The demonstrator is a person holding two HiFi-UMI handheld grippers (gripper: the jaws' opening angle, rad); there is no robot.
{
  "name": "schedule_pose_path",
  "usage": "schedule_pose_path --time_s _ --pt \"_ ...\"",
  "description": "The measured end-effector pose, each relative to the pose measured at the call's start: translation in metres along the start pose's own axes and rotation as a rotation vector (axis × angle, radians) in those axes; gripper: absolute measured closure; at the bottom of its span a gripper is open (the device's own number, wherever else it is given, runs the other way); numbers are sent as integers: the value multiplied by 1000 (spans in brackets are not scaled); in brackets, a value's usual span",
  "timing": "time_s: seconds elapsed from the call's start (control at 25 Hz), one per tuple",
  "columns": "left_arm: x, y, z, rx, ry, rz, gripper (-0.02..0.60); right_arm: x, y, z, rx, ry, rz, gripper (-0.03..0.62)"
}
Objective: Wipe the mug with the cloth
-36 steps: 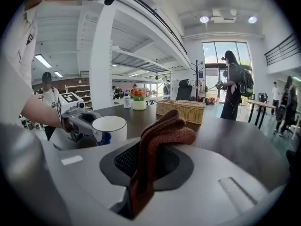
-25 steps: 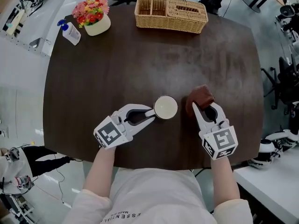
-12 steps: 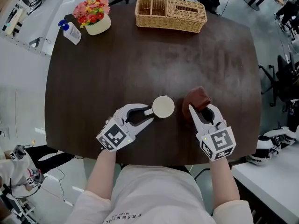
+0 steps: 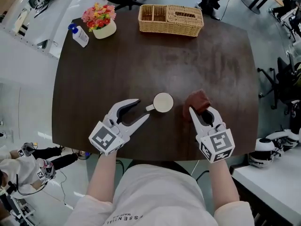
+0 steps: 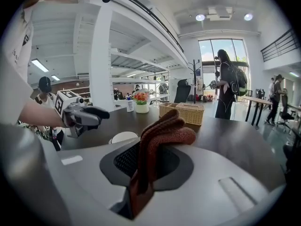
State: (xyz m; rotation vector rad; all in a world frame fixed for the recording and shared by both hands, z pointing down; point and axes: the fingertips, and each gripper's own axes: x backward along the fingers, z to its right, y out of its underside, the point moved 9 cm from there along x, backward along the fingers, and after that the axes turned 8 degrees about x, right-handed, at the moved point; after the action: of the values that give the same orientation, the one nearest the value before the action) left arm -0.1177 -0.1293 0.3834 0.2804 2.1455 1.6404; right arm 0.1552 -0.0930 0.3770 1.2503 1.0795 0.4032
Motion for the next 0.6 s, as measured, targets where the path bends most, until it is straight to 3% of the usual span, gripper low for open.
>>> schedule_pose_path --time_s 0.08,0.24,0.4,0.6 --pt "9 -23 23 -27 -22 51 416 16 -7 -11 6 -6 23 513" --pt "33 -58 69 -76 -123 121 580 50 -21 -36 30 -12 87 513" --pt "47 -75 118 -100 -218 114 580 87 -30 -60 64 -34 139 513" --pt "61 -83 177 -126 -184 132 581 132 -31 -85 99 -47 200 513"
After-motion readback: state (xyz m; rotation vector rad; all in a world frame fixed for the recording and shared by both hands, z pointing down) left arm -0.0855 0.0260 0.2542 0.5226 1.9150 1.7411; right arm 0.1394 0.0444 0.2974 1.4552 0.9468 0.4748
